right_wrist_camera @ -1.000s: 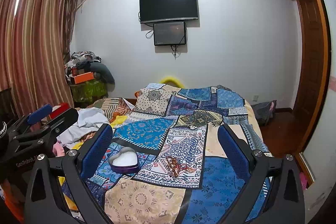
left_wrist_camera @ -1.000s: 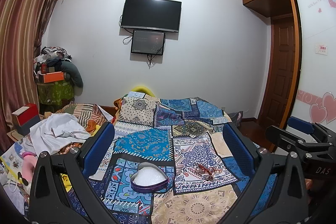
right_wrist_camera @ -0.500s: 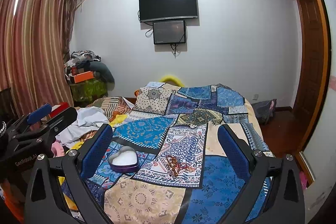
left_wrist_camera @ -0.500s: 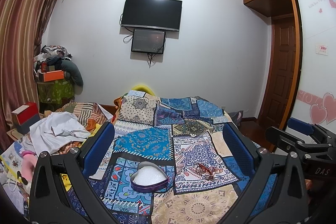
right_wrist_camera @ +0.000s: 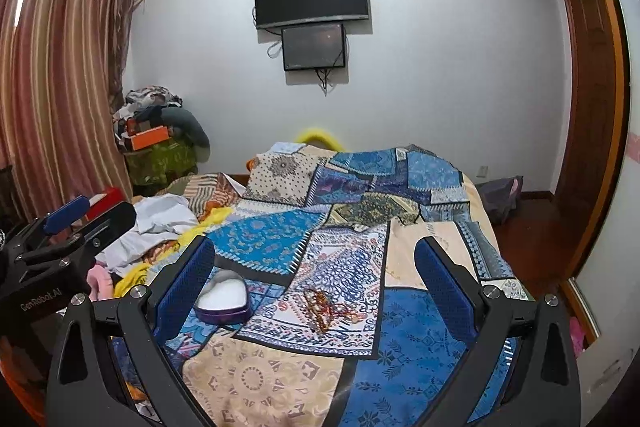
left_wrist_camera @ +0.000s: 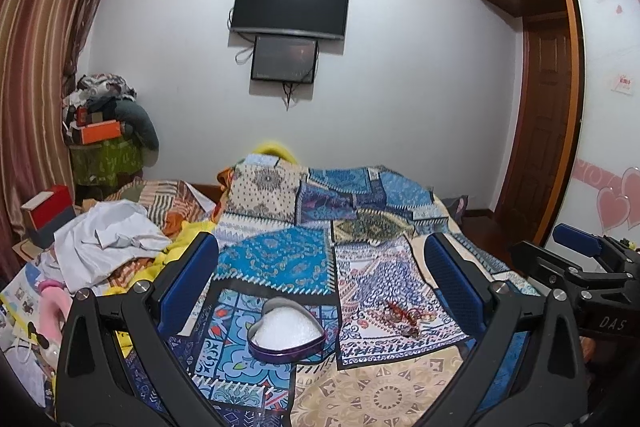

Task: Organize jewelry
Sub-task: 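Move both grippers down toward the jewelry pile on the patterned cloth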

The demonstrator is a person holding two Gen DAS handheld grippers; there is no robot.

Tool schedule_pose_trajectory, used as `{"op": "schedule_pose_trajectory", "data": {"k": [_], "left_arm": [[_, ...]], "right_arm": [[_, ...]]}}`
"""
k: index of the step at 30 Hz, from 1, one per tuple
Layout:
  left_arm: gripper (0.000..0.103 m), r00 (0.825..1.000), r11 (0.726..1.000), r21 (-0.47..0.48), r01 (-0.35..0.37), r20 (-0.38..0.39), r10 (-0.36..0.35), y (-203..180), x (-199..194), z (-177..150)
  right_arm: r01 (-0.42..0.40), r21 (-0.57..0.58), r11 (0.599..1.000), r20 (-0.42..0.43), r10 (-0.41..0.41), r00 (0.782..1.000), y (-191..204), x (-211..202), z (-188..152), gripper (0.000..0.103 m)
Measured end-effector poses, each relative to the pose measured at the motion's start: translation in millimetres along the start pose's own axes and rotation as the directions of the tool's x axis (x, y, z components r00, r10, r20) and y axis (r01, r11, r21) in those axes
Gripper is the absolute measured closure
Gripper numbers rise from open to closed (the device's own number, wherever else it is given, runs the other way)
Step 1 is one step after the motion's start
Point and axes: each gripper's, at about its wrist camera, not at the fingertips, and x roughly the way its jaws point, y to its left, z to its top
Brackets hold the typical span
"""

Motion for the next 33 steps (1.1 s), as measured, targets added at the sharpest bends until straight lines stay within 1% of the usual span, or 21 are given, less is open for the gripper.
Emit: {"op": "schedule_pose_trajectory", "data": {"k": [4,7,10,13,14,15,16,19,23,24,25,27,28,30,32,33], "left_arm": [[0.0,0.998,1.0,0.003,0.006,-0.07,-0.005,2,24,-10],[0.0,0.991,1.0,0.017,-0.001,-0.133,0.003,1,45,-21],[0.0,0.978,1.0,0.03,-0.001,-0.206,0.007,-1,69,-36],[0.0,0.965,0.999,0.038,0.011,-0.262,-0.001,-4,88,-48],[0.0,0.957,0.999,0.037,0.027,-0.289,-0.015,-6,97,-54],[0.0,0.953,0.999,0.036,0.036,-0.302,-0.023,-7,100,-56],[0.0,0.944,0.998,0.035,0.052,-0.329,-0.038,-10,108,-62],[0.003,0.925,0.996,0.037,0.084,-0.375,-0.065,-17,122,-73],[0.014,0.883,0.989,0.025,0.148,-0.454,-0.121,-29,144,-92],[0.016,0.877,0.988,0.026,0.154,-0.464,-0.125,-31,148,-94],[0.018,0.871,0.987,0.027,0.161,-0.475,-0.129,-34,151,-98],[0.026,0.857,0.983,0.033,0.183,-0.495,-0.143,-40,159,-104],[0.028,0.852,0.981,0.033,0.193,-0.502,-0.151,-42,162,-106],[0.035,0.836,0.975,0.023,0.221,-0.519,-0.177,-47,166,-108],[0.038,0.815,0.965,0.004,0.262,-0.537,-0.219,-53,170,-112],[0.038,0.81,0.962,0.001,0.271,-0.54,-0.228,-55,170,-112]], "right_arm": [[0.014,0.009,1.0,-0.044,-0.014,0.999,-9,15,-6,0.004],[0.037,0.009,0.999,-0.089,-0.036,0.995,-18,30,-13,0.004],[0.06,0.008,0.998,-0.141,-0.058,0.988,-28,45,-24,0.004],[0.078,0.007,0.997,-0.196,-0.075,0.978,-38,60,-35,0.004],[0.084,0.005,0.996,-0.219,-0.081,0.972,-42,65,-39,0.004],[0.088,0.005,0.996,-0.233,-0.084,0.969,-45,68,-42,0.004],[0.091,0.006,0.996,-0.255,-0.086,0.963,-49,74,-46,0.004],[0.078,0.022,0.997,-0.305,-0.068,0.95,-57,85,-54,0.004],[0.058,0.045,0.997,-0.351,-0.039,0.936,-66,97,-63,0.004],[0.055,0.05,0.997,-0.359,-0.033,0.933,-67,99,-65,0.004],[0.053,0.056,0.997,-0.36,-0.029,0.932,-69,100,-65,0.004],[0.042,0.073,0.996,-0.354,-0.014,0.935,-72,100,-66,0.005],[0.036,0.078,0.996,-0.352,-0.007,0.936,-73,100,-66,0.006],[0.026,0.081,0.996,-0.351,0.004,0.937,-74,104,-67,0.012],[0.014,0.081,0.997,-0.358,0.017,0.933,-74,108,-67,0.015],[0.01,0.08,0.997,-0.362,0.02,0.932,-74,109,-68,0.016]]}}
